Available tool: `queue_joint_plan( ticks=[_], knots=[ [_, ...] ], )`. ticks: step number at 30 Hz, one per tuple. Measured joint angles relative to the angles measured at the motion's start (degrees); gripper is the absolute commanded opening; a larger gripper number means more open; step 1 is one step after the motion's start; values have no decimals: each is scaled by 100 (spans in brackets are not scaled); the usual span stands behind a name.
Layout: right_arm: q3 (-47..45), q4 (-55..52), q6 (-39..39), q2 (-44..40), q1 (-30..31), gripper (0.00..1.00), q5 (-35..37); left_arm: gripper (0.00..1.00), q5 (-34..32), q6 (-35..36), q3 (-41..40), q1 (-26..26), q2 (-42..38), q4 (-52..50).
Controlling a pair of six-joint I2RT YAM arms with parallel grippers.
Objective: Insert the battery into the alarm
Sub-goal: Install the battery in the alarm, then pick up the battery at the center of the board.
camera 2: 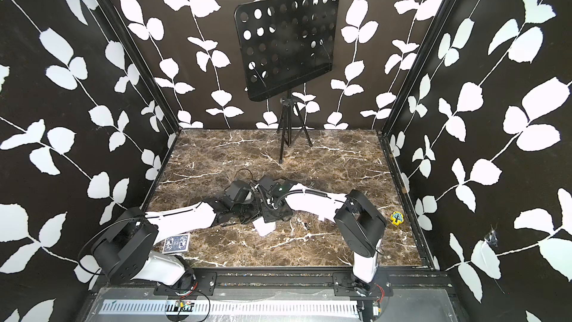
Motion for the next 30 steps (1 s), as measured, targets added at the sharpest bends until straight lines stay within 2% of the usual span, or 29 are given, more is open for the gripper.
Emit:
queue_joint_plan(
  ticks=[6, 8, 12, 17, 19, 22, 25, 30],
  knots=[
    [-9, 13, -4, -37, 2, 0, 48, 3, -13, 37, 74, -4, -26, -138],
    [-107, 109, -2, -131, 13, 7, 107, 3, -61, 74, 205, -4, -26, -378],
    [-317, 42, 17, -476, 13, 13, 409, 3, -177, 179, 498, -2, -20, -883],
    [-595, -57, 87, -1611, -245, 22, 769, 5, -234, 297, 879, 48, 4, -1274],
    [-807, -87, 103, -2044, -439, 23, 905, 7, -232, 326, 1043, 63, 7, -1351],
    [-1281, -173, 48, -2269, -848, 24, 986, 12, -219, 374, 1340, 72, 7, -1491],
    [-1705, -356, -138, -1952, -1187, 27, 1047, 17, -271, 476, 1589, 83, -42, -1657],
    [-1912, -535, -505, -1486, -1239, 30, 986, 41, -415, 553, 1506, 227, -457, -1954]
  ],
)
